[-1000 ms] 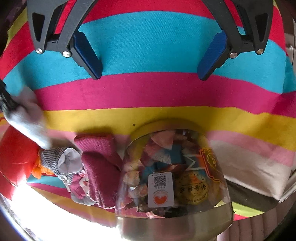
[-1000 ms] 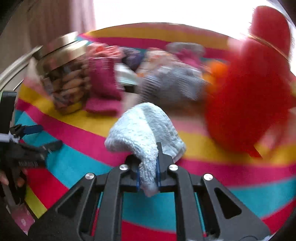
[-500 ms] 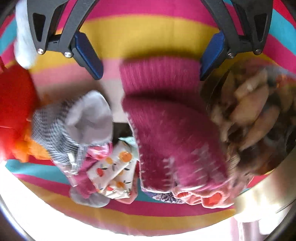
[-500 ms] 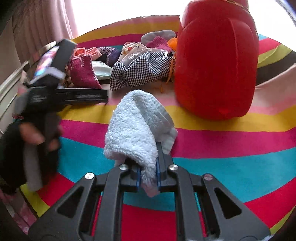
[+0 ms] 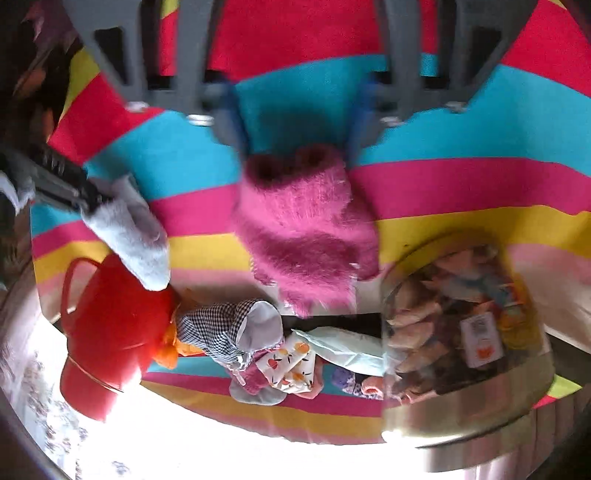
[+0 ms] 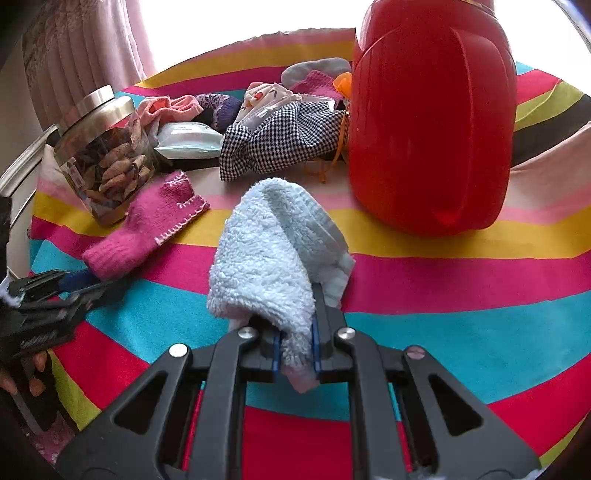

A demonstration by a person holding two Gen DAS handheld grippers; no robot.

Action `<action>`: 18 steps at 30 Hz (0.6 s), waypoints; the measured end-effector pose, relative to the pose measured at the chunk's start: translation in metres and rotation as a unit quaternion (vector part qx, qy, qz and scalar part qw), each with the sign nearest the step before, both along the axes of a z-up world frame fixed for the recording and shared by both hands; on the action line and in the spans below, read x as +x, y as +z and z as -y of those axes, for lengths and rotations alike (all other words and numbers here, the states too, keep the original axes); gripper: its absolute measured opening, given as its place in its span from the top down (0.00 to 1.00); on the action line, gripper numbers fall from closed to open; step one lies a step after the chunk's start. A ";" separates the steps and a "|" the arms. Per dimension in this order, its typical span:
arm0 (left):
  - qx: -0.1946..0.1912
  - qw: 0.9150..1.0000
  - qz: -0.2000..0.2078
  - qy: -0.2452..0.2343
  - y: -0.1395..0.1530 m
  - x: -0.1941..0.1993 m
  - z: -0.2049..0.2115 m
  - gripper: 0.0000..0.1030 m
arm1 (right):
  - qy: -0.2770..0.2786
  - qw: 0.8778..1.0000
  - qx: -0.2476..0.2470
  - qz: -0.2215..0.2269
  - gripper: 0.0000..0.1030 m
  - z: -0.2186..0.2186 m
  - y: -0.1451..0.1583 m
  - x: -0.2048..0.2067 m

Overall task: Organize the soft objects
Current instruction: 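Grasp the pink knit glove with the left tool while the right tool holds the towel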

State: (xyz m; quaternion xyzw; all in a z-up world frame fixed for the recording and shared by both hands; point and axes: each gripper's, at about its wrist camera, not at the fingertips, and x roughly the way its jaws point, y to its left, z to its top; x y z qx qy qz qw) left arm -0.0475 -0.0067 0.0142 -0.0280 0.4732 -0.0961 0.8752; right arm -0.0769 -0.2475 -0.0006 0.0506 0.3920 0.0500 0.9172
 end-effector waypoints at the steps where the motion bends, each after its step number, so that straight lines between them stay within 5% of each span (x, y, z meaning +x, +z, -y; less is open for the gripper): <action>1: 0.007 1.000 0.011 0.003 0.001 0.000 -0.001 0.24 | 0.000 1.000 0.000 0.000 0.85 0.000 0.000 0.001; 9: 0.000 0.999 0.027 -0.029 -0.005 0.022 0.011 0.16 | -0.003 1.000 -0.007 -0.008 0.85 -0.001 0.002 0.002; 15: 0.045 0.998 0.024 -0.026 -0.018 0.048 0.022 0.15 | -0.001 1.000 -0.003 -0.009 0.85 0.000 0.002 0.002; 17: 0.043 0.998 0.030 -0.028 -0.018 0.043 0.021 0.27 | -0.001 1.000 0.000 -0.011 0.85 0.001 0.002 0.003; 18: 0.042 0.998 0.038 -0.033 -0.016 0.039 0.020 0.51 | -0.001 1.000 0.002 -0.012 0.85 0.002 0.002 0.004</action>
